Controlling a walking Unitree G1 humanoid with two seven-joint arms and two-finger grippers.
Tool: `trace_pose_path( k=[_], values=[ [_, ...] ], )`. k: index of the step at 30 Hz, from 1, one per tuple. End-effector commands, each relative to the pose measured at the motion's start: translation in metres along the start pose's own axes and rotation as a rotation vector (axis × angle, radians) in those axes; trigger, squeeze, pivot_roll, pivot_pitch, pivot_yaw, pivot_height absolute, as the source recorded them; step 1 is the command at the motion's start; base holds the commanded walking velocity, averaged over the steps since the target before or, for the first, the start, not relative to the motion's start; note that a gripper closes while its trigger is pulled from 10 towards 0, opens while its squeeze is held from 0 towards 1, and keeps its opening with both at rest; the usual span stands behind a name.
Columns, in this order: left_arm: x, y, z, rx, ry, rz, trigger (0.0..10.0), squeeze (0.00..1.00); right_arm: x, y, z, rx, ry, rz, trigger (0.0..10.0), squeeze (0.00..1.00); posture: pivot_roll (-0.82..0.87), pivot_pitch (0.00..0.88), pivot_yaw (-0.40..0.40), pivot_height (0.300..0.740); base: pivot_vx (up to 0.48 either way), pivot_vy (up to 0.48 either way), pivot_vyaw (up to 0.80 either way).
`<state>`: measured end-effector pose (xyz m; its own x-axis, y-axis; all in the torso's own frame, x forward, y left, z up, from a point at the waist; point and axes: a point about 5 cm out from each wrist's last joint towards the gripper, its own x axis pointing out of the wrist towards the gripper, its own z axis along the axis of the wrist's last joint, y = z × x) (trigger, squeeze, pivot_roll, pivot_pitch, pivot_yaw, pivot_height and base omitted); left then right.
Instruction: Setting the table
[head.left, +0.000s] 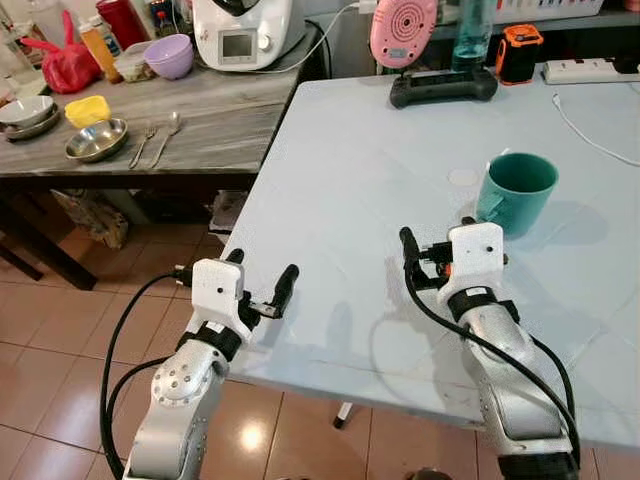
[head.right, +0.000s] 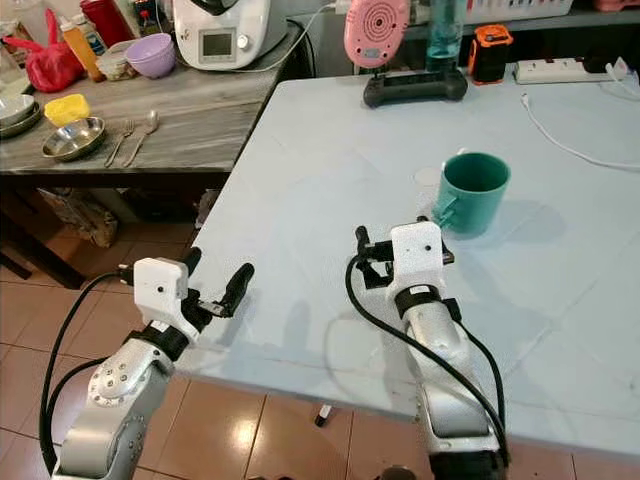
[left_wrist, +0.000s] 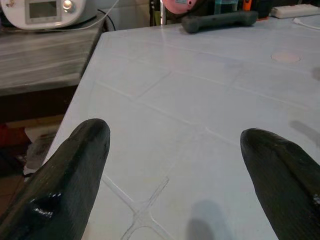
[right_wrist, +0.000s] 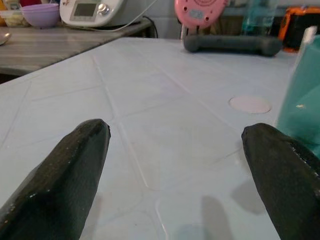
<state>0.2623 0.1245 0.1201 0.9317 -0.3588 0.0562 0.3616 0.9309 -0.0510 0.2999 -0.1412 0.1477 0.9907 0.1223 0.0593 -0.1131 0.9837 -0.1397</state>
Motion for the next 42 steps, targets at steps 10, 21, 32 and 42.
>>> trace_pose_path(
  k=[10, 21, 32, 42],
  values=[
    [-0.002, 0.003, -0.001, 0.008, 0.017, -0.009, 10.0, 0.0, 0.019, 0.023, 0.002, 0.033, -0.014, 0.042, 10.0, 0.0, -0.12, 0.114, 0.199, 0.74, 0.0, 0.0, 0.0],
    [-0.009, -0.004, 0.0, -0.059, 0.003, -0.082, 10.0, 0.0, 0.033, 0.009, 0.01, 0.012, -0.054, -0.063, 10.0, 0.0, -0.11, 0.11, 0.186, 0.74, 0.0, 0.0, 0.0],
    [-0.01, -0.008, 0.0, -0.094, 0.003, -0.156, 10.0, 0.0, 0.024, -0.014, 0.004, -0.014, -0.046, -0.143, 10.0, 0.0, -0.12, 0.109, 0.192, 0.74, 0.0, 0.0, 0.0],
    [-0.01, -0.004, 0.001, -0.096, 0.01, -0.195, 10.0, 0.0, 0.016, -0.019, 0.001, -0.028, -0.038, -0.174, 10.0, 0.0, -0.14, 0.108, 0.199, 0.74, 0.0, 0.0, 0.0]
  ],
)
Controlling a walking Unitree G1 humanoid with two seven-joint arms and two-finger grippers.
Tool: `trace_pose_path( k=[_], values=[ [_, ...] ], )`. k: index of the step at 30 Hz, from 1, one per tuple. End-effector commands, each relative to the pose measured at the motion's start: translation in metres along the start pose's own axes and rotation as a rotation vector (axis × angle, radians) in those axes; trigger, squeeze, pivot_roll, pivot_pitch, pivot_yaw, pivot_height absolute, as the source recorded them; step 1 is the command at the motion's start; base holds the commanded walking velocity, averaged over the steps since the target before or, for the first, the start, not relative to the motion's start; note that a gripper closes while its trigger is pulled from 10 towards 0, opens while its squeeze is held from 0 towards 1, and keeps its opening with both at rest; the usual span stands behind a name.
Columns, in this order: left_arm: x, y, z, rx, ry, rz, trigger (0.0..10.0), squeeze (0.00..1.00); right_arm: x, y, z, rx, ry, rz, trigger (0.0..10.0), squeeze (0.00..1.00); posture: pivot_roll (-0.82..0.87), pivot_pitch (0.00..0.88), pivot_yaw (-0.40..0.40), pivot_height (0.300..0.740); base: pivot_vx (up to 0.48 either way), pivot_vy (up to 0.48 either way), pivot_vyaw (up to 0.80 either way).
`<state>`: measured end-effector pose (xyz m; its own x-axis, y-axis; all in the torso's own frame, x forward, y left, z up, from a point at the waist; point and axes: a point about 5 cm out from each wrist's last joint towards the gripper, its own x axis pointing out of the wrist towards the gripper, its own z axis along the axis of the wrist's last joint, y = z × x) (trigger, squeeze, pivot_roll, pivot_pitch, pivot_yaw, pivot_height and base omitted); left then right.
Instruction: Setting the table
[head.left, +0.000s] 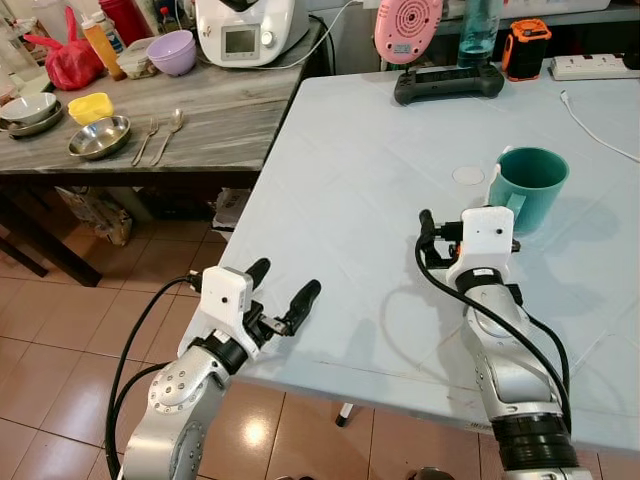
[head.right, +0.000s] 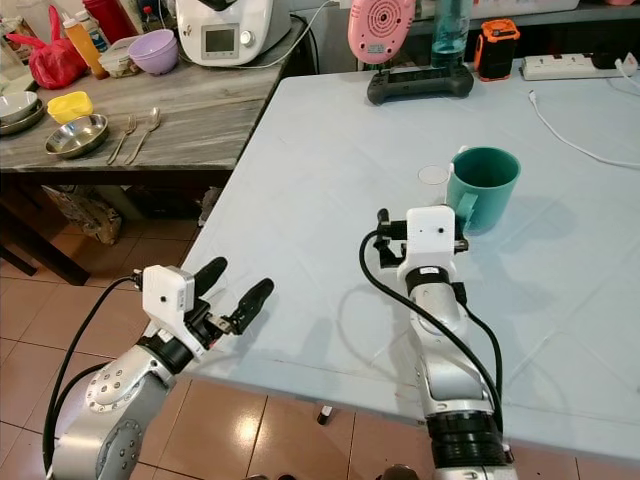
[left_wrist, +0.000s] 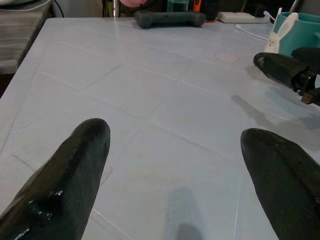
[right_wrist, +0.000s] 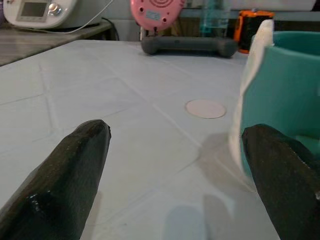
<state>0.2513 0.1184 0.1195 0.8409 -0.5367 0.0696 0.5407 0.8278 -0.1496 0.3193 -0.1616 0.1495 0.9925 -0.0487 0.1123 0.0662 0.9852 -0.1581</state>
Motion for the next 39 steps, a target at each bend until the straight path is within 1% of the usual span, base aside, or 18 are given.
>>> trace_pose_path(
  k=[1, 8, 13, 17, 21, 22, 24, 26, 27, 30, 33, 35, 36, 37, 39],
  values=[
    [-0.003, 0.004, 0.003, 0.014, 0.004, 0.004, 10.0, 0.0, -0.002, 0.001, 0.002, -0.001, -0.007, -0.007, 10.0, 0.0, -0.14, 0.108, 0.2, 0.74, 0.0, 0.0, 0.0],
    [-0.002, 0.003, 0.003, 0.01, 0.003, -0.004, 10.0, 0.0, -0.004, -0.006, 0.0, -0.02, 0.0, -0.026, 10.0, 0.0, -0.14, 0.109, 0.201, 0.74, 0.0, 0.0, 0.0],
    [-0.004, -0.001, 0.004, -0.022, 0.019, -0.086, 10.0, 0.0, -0.005, -0.014, -0.001, -0.049, 0.005, -0.049, 10.0, 0.0, -0.14, 0.11, 0.199, 0.74, 0.0, 0.0, 0.0],
    [-0.005, 0.003, 0.005, -0.018, 0.022, -0.084, 10.0, 0.0, -0.006, -0.019, -0.002, -0.059, 0.012, -0.062, 10.0, 0.0, -0.15, 0.111, 0.197, 0.74, 0.0, 0.0, 0.0],
    [-0.005, 0.002, 0.004, -0.023, 0.023, -0.087, 10.0, 0.0, -0.007, -0.019, -0.002, -0.061, 0.01, -0.057, 10.0, 0.0, -0.15, 0.111, 0.197, 0.74, 0.0, 0.0, 0.0],
    [-0.004, -0.001, 0.004, -0.048, 0.023, -0.103, 10.0, 0.0, -0.008, -0.016, 0.0, -0.062, 0.001, -0.044, 10.0, 0.0, -0.15, 0.112, 0.196, 0.74, 0.0, 0.0, 0.0],
    [-0.005, -0.004, 0.004, -0.06, 0.034, -0.135, 10.0, 0.0, -0.009, -0.012, 0.003, -0.067, -0.013, -0.023, 10.0, 0.0, -0.15, 0.113, 0.194, 0.74, 0.0, 0.0, 0.0],
    [-0.005, -0.006, 0.004, -0.059, 0.039, -0.149, 10.0, 0.0, -0.011, -0.01, 0.005, -0.074, -0.024, -0.01, 10.0, 0.0, -0.15, 0.114, 0.193, 0.74, 0.0, 0.0, 0.0],
    [-0.006, -0.005, 0.004, -0.057, 0.042, -0.151, 10.0, 0.0, -0.014, -0.006, 0.01, -0.094, -0.048, 0.011, 10.0, 0.0, -0.16, 0.117, 0.191, 0.74, 0.0, 0.0, 0.0],
    [-0.007, -0.003, 0.004, -0.055, 0.043, -0.148, 10.0, 0.0, -0.018, -0.004, 0.013, -0.106, -0.064, 0.021, 10.0, 0.0, -0.16, 0.118, 0.19, 0.74, 0.0, 0.0, 0.0],
    [-0.007, -0.001, 0.005, -0.061, 0.037, -0.138, 10.0, 0.0, -0.025, -0.007, 0.022, -0.139, -0.095, 0.001, 10.0, 0.0, -0.16, 0.122, 0.187, 0.74, 0.0, 0.0, 0.0],
    [-0.007, -0.001, 0.006, -0.063, 0.037, -0.138, 10.0, 0.0, -0.027, -0.008, 0.024, -0.15, -0.103, -0.002, 10.0, 0.0, -0.16, 0.123, 0.187, 0.74, 0.0, 0.0, 0.0],
    [-0.007, -0.002, 0.005, -0.078, 0.04, -0.152, 10.0, 0.0, -0.03, -0.012, 0.026, -0.164, -0.111, -0.016, 10.0, 0.0, -0.16, 0.123, 0.187, 0.74, 0.0, 0.0, 0.0],
    [-0.007, -0.003, 0.005, -0.082, 0.041, -0.157, 10.0, 0.0, -0.031, -0.013, 0.027, -0.172, -0.114, -0.021, 10.0, 0.0, -0.16, 0.126, 0.187, 0.74, 0.0, 0.0, 0.0],
    [-0.006, -0.004, 0.006, -0.084, 0.04, -0.165, 10.0, 0.0, -0.035, -0.021, 0.028, -0.197, -0.117, -0.057, 10.0, 0.0, -0.17, 0.128, 0.187, 0.74, 0.0, 0.0, 0.0]
  ],
)
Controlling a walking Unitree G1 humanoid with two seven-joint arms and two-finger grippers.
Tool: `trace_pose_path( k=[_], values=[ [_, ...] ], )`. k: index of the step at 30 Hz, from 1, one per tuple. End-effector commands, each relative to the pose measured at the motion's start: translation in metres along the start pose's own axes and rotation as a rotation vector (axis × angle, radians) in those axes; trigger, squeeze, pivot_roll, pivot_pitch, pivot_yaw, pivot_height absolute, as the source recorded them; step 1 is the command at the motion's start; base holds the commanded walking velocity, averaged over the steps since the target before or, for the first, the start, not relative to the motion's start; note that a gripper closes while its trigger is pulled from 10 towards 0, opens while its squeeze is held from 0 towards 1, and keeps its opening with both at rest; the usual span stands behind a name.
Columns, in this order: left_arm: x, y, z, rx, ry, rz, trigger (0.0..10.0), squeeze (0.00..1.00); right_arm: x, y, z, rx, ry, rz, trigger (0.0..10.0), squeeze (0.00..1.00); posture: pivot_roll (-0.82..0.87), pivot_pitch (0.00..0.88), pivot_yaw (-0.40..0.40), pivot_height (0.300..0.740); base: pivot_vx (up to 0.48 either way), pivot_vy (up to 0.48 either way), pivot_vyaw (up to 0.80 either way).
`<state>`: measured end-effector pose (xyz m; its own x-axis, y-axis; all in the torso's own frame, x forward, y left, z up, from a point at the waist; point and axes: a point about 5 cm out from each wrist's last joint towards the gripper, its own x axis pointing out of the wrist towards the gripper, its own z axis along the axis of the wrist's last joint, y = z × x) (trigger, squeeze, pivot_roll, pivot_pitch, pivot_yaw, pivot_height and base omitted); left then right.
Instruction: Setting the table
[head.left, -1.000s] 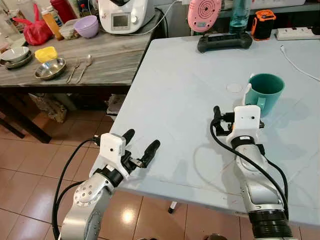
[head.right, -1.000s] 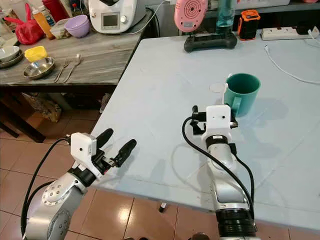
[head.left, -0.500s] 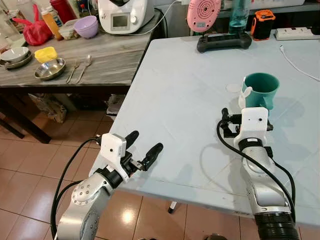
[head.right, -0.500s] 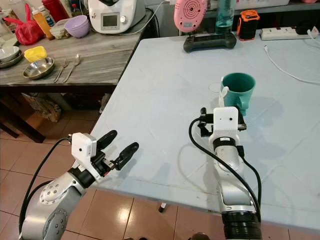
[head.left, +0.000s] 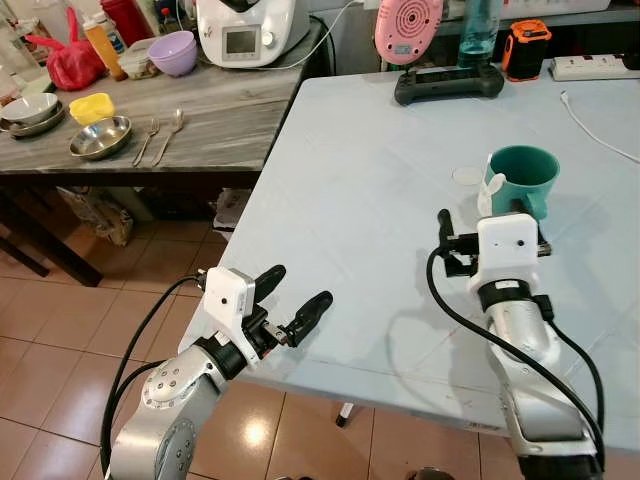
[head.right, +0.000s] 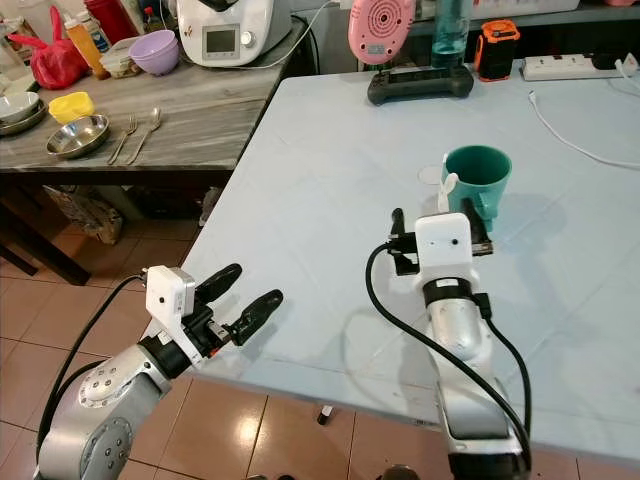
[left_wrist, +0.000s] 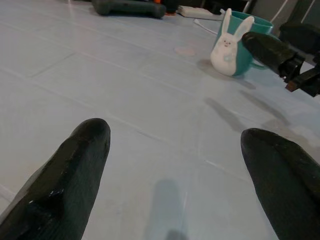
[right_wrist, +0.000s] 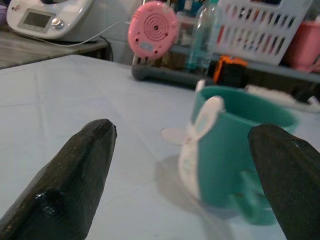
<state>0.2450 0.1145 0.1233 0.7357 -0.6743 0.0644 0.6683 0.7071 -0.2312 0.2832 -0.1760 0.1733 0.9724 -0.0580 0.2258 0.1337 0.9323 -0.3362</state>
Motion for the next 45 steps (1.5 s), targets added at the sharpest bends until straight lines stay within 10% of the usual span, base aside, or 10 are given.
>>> trace_pose_path(
  k=[1, 8, 45],
  values=[
    [-0.004, 0.002, 0.003, 0.01, 0.003, 0.005, 10.0, 0.0, -0.002, -0.001, 0.004, -0.004, -0.006, -0.018, 10.0, 0.0, -0.17, 0.128, 0.187, 0.74, 0.0, 0.0, 0.0],
    [0.002, 0.006, 0.002, 0.006, 0.033, 0.043, 10.0, 0.0, -0.015, -0.032, -0.011, -0.085, 0.076, -0.153, 10.0, 0.0, -0.19, 0.138, 0.196, 0.74, 0.0, 0.0, 0.0],
    [0.009, -0.003, 0.008, -0.027, -0.033, -0.006, 10.0, 0.0, 0.022, -0.02, -0.009, 0.031, 0.085, -0.08, 10.0, 0.0, -0.17, 0.143, 0.161, 0.74, 0.0, 0.0, -0.18]
  ],
)
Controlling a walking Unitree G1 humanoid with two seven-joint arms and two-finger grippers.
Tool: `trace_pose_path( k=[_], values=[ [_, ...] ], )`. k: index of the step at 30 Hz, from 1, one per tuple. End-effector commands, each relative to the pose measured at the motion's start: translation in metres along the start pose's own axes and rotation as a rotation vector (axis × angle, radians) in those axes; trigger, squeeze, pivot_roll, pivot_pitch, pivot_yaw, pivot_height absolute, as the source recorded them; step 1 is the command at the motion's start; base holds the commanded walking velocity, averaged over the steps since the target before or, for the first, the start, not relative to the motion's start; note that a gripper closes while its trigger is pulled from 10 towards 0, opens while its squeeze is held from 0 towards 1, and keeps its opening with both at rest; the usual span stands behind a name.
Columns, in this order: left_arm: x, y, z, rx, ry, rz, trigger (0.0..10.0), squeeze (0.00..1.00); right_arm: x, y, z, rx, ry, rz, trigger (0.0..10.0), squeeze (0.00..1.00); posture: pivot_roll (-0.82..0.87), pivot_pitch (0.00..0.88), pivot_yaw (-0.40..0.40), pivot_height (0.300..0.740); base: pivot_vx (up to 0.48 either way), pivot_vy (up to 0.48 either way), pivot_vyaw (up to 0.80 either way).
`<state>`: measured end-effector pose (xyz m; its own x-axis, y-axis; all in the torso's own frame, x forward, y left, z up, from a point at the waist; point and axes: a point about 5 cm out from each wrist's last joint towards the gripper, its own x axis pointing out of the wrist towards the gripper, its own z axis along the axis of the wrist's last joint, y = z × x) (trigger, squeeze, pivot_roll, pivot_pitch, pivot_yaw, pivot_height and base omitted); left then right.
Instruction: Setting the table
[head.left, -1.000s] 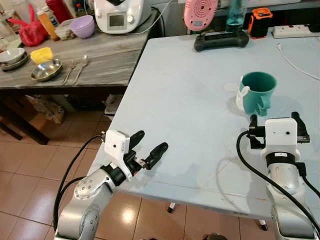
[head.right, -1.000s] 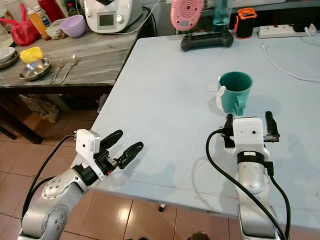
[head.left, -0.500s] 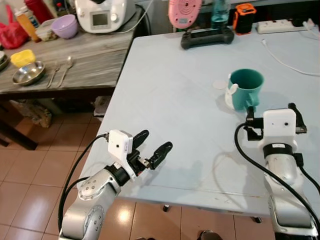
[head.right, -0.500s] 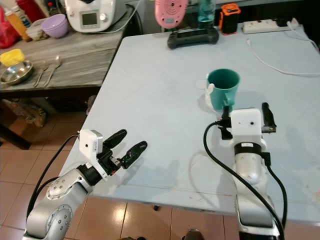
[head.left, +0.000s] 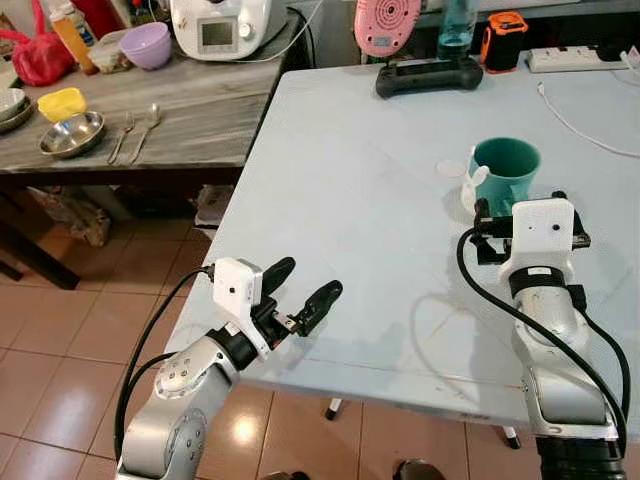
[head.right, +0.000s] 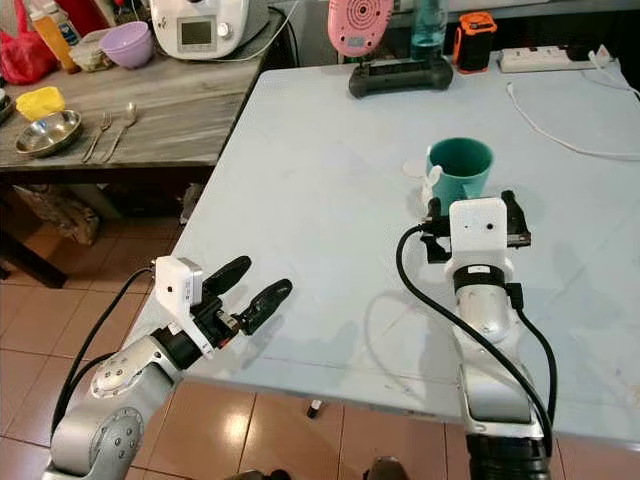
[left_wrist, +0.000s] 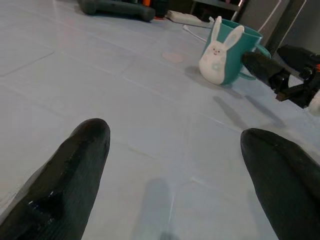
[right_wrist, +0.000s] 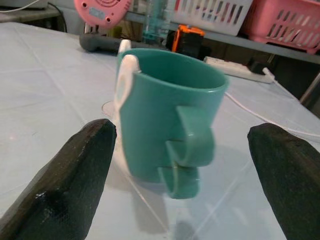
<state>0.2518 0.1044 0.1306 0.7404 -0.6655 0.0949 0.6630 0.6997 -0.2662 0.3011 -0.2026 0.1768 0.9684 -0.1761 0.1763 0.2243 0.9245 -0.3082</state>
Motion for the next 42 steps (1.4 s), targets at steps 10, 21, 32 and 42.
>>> trace_pose_path(
  k=[10, 21, 32, 42],
  values=[
    [-0.001, -0.003, 0.005, -0.002, -0.005, -0.041, 10.0, 0.0, 0.01, 0.003, -0.005, 0.049, 0.023, 0.019, 10.0, 0.0, -0.17, 0.146, 0.165, 0.74, 0.0, 0.0, 0.0],
    [-0.002, -0.006, 0.006, -0.007, -0.008, -0.049, 10.0, 0.0, 0.014, -0.002, -0.013, 0.056, 0.041, 0.0, 0.0, 0.0, -0.16, 0.145, 0.168, 0.74, 0.0, 0.0, 0.0],
    [0.001, -0.014, 0.011, -0.035, -0.005, -0.158, 10.0, 0.0, 0.013, -0.004, -0.014, 0.053, 0.041, -0.009, 0.0, 0.0, -0.17, 0.14, 0.171, 0.74, 0.0, 0.0, 0.0],
    [0.002, -0.014, 0.01, -0.029, 0.004, -0.164, 10.0, 0.0, 0.013, -0.005, -0.016, 0.055, 0.041, -0.021, 0.0, 0.0, -0.17, 0.135, 0.173, 0.74, 0.0, 0.0, 0.0]
  ],
)
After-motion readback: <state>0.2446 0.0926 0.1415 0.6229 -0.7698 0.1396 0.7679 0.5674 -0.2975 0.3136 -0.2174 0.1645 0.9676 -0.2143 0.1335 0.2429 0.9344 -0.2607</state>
